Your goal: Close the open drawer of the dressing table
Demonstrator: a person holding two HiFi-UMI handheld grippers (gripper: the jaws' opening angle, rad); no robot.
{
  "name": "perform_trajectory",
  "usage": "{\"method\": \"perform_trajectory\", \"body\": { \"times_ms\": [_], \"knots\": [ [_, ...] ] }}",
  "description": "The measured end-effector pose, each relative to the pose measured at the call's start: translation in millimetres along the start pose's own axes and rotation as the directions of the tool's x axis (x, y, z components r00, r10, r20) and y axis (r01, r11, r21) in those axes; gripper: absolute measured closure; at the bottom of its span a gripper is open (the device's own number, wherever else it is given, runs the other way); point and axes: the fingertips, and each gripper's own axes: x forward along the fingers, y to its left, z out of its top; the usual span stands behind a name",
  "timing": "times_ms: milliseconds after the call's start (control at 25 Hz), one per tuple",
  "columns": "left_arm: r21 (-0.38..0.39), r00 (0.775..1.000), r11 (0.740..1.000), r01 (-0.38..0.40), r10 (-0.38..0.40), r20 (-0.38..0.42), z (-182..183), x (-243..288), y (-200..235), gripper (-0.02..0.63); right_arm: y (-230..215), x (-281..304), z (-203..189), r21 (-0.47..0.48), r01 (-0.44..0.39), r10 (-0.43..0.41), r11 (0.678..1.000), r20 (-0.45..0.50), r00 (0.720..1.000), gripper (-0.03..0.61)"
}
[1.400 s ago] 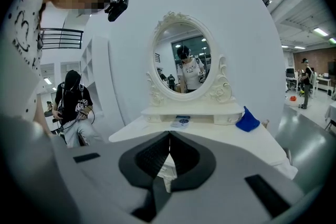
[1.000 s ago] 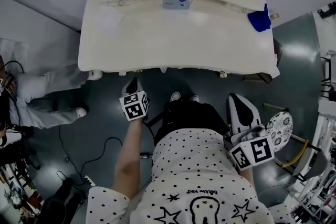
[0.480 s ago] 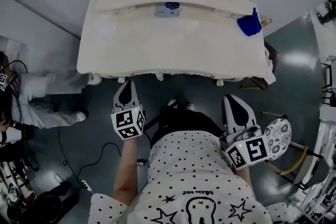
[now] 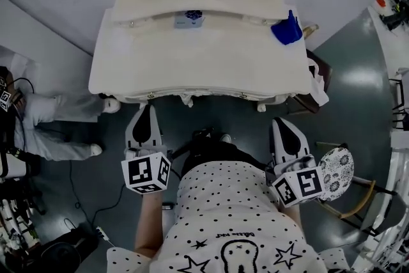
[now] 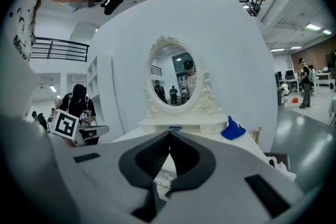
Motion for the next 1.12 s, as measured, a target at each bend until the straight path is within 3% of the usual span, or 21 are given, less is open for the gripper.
{"method": "perform_trajectory", "body": {
  "times_ms": [320,600,1120],
  "knots": [
    [-0.061,0.996,0.995,0.075,-0.072,0.055,28.8,-31.4,-55.3,0.601,-3.5,-3.1,-3.1,0.009,-0.042,0.042,0.999,0.012,0.999,0.569],
    [-0.130,0.980,0.971,0.200,-0.195,0.049,21.7,-36.8,-101.0,0.601,-9.0,-7.7,3.7,0.014,-0.045,0.044,0.999,0.041,0.998,0.569],
    [-0.119,0.978,0.971,0.207,-0.202,0.049,17.0,-43.4,-118.8,0.601,-14.8,-16.4,-3.6,0.021,-0.060,0.059,0.998,0.041,0.997,0.569]
  ]
}}
